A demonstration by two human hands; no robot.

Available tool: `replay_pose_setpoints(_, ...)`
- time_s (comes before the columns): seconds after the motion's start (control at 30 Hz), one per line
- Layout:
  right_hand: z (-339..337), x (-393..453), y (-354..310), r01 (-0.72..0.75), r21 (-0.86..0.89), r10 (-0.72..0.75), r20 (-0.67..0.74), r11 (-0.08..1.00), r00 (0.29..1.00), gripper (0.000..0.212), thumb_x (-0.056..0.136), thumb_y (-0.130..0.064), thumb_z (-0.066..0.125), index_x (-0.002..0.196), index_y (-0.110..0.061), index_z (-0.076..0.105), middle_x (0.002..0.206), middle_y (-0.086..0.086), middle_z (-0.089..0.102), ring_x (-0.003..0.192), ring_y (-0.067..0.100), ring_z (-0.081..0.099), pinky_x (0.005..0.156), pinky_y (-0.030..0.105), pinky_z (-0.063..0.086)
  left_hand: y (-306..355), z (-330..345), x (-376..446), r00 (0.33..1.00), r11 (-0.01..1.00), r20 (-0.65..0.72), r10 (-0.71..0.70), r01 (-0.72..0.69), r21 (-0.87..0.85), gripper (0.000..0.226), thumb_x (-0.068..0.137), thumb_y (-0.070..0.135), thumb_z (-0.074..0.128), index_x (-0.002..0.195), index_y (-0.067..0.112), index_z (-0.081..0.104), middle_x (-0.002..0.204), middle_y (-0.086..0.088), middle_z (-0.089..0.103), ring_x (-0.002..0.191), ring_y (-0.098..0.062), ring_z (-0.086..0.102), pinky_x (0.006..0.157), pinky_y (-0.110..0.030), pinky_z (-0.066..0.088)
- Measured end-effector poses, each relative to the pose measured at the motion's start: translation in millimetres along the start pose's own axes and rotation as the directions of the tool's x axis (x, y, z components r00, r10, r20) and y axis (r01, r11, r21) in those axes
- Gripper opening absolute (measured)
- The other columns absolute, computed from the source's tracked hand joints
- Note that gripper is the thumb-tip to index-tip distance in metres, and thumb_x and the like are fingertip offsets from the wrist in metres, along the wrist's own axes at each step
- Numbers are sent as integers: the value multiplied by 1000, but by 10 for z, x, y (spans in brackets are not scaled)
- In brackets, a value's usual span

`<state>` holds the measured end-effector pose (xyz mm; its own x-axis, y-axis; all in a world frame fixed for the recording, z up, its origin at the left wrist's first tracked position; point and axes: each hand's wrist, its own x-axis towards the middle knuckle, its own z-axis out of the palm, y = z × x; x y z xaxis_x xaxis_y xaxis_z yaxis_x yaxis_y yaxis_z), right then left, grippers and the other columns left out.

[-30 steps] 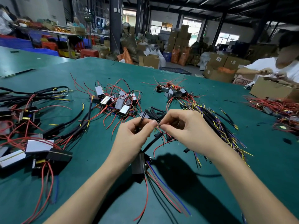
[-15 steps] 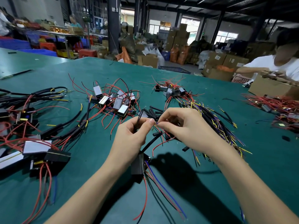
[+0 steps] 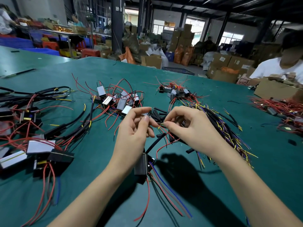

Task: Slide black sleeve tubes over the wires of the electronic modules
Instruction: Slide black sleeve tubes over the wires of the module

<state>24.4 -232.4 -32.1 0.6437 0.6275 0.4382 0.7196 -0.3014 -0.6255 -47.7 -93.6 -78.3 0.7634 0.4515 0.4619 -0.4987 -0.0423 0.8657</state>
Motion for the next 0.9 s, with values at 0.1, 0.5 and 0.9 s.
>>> replay_pose_setpoints(0.1,30,-5,-11,7,45,-7,0,999,1000,10,83,-8,70,74,-12,66,66,-5,52,55,4,42,56,11,33,-14,5,17,995,989,-49,-85,79,-125,17,98,3,42,103,11,56,68,2,64,55,-10,57,57,-18,47)
replay_pose_setpoints(0.5,86,-3,-37,-77,367,79,10,927,997,13,85,-10,69,74,-15,66,73,24,59,68,16,49,60,26,43,33,64,-5,998,984,17,-58,60,-168,49,73,3,72,117,9,52,84,3,66,73,-2,63,68,-10,48)
replay_pose_setpoints(0.9,152,-7,-75,-199,602,203,62,774,977,16,87,-14,64,72,-20,65,69,-10,64,61,0,54,56,13,42,48,19,31,999,974,3,-43,43,-225,27,80,-2,66,98,14,53,75,3,71,65,-5,61,63,-12,45)
